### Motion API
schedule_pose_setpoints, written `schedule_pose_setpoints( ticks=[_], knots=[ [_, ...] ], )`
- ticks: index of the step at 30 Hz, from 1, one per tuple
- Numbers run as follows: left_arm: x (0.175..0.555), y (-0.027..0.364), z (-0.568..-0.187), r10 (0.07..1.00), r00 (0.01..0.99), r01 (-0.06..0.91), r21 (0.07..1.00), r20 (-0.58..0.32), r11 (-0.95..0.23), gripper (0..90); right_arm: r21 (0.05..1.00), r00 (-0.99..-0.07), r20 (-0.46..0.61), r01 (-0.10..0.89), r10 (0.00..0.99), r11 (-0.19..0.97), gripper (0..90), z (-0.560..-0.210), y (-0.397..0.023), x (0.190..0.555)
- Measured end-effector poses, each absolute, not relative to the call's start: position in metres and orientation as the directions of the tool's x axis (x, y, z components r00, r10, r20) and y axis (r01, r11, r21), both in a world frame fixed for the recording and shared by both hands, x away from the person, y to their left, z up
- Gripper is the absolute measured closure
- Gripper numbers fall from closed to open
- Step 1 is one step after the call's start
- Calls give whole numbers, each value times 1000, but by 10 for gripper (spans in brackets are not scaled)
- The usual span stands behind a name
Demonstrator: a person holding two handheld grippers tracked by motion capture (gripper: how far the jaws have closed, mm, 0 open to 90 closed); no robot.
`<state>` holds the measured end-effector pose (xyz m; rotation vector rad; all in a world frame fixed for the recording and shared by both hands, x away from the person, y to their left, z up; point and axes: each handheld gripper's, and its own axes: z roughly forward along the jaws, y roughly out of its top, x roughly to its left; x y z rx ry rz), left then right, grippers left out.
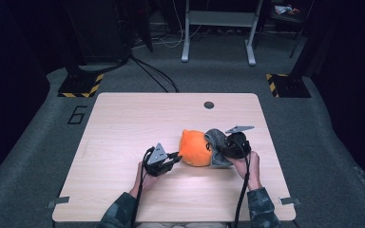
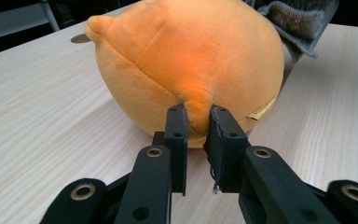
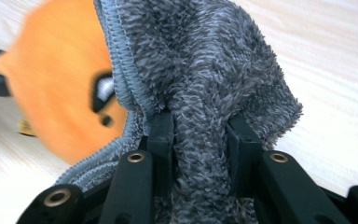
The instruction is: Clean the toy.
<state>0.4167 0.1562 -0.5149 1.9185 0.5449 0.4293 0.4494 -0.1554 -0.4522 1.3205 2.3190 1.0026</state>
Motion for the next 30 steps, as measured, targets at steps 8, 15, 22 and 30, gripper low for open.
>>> schedule_pose_setpoints(
  ticks=[8, 15, 22, 30],
  knots=[
    [417, 157, -515, 557, 829, 180, 920, 50, -349, 786, 638, -484, 96, 701, 870, 319, 682, -483, -165, 454],
    [417, 157, -515, 559, 828, 176, 919, 56, -353, 786, 640, -448, 82, 708, 890, 297, 699, -486, -172, 454],
    [417, 157, -515, 562, 825, 177, 921, 54, -348, 785, 731, -467, 42, 616, 883, 291, 699, -442, -174, 440],
    [418, 158, -515, 585, 810, 183, 925, 51, -334, 756, 722, -571, 16, 575, 821, 385, 700, -437, -127, 443]
  ],
)
